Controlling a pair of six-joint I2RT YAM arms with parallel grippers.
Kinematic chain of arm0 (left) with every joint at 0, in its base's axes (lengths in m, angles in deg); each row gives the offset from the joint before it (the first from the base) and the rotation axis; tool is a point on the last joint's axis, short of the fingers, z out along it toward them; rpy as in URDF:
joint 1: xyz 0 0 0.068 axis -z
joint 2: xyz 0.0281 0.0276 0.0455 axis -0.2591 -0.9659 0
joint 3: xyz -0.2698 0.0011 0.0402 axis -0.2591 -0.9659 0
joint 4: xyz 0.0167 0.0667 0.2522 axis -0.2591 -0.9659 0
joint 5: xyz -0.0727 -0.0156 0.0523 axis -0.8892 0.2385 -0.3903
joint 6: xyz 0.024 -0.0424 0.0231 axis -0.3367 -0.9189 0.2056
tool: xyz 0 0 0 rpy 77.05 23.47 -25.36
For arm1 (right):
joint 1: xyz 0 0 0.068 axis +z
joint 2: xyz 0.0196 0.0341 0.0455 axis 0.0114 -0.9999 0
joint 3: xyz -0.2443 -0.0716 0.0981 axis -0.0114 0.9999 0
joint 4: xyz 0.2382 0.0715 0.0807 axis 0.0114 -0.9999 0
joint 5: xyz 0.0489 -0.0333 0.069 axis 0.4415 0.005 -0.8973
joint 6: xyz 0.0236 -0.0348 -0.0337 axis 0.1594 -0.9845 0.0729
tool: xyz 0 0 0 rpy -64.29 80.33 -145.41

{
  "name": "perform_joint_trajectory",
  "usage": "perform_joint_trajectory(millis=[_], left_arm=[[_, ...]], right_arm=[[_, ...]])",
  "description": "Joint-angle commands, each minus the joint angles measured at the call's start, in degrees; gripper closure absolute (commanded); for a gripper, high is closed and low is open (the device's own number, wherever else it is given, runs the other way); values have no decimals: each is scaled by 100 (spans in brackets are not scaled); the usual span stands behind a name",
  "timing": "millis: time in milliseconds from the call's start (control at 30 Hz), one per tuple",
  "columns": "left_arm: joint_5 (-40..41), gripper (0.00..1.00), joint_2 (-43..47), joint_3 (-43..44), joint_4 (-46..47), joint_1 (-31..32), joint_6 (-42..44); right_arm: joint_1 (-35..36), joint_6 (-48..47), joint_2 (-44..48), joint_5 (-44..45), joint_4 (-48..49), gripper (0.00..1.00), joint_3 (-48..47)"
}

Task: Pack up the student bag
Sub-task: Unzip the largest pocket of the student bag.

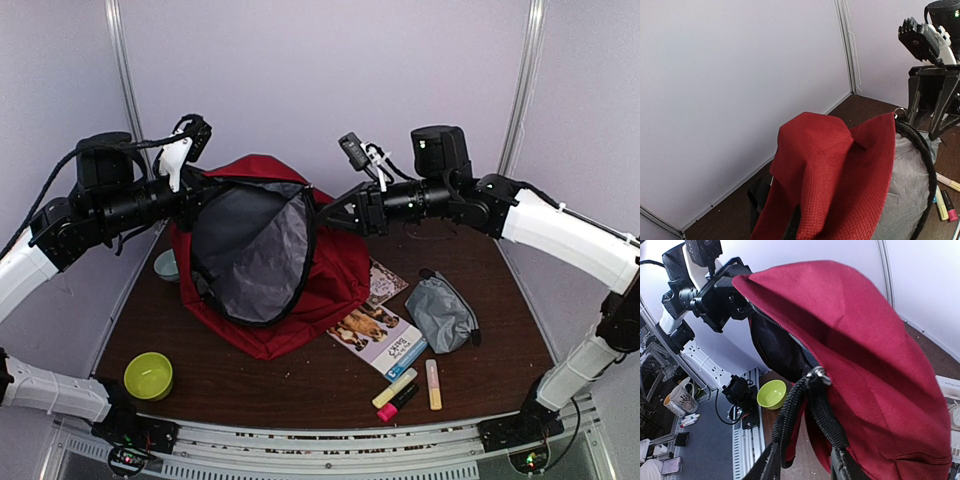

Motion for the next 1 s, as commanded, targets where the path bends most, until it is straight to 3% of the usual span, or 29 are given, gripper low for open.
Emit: perform_joint_trajectory(millis=[0,267,400,567,733,867,967], left_arm=[[-85,100,58,183,244,-34,59],[-49,100,65,193,235,-34,76],[-45,100,91,211,219,-33,74],[-25,100,85,228,201,-29,126],[-56,100,62,263,204,-34,163],[-49,100,49,277,200,-34,162],[-49,100,61,302,194,-34,158]], right_arm=[[-209,379,357,166,740,67,211],[-39,0,302,572,542,65,71],[-56,-346,399,746,144,50,112],[-184,-713,754,850,-316,45,484],[-163,-1203,1052,1516,-733,48,696],[243,-1622,999,1914,-466,50,617],[508,-1953,796,2250,-207,59,376]])
